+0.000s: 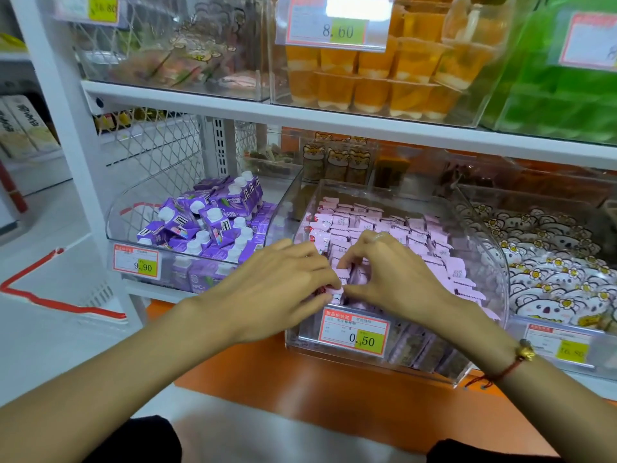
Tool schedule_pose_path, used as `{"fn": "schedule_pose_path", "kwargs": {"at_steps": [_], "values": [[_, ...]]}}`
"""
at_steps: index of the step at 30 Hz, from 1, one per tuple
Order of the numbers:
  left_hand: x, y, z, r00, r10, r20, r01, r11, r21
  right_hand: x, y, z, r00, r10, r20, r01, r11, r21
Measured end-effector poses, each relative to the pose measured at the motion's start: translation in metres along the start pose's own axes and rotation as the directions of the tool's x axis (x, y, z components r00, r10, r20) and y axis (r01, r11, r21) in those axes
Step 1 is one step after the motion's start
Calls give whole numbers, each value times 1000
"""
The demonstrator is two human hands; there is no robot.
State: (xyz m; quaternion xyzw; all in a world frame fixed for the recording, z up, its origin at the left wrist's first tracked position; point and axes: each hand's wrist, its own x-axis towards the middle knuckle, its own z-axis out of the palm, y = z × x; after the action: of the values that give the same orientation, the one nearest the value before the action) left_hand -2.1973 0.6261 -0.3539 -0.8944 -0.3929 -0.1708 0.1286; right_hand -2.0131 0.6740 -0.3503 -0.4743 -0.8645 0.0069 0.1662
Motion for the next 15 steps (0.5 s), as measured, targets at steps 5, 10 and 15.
{"fn": "schedule_pose_path", "kwargs": {"at_steps": [5,10,15], "values": [[-4,-1,-6,989,-121,-89,117,992,-50,3,9,-5,999,25,-39,-19,991,134],[-3,1,-15,857,-468,-215,355,839,-412,-3,4,-23,924,242,-295,20,742,670],[0,1,-14,802,-593,-69,359,572,-737,-6,-5,-37,847,509,-154,49,214,976]]}}
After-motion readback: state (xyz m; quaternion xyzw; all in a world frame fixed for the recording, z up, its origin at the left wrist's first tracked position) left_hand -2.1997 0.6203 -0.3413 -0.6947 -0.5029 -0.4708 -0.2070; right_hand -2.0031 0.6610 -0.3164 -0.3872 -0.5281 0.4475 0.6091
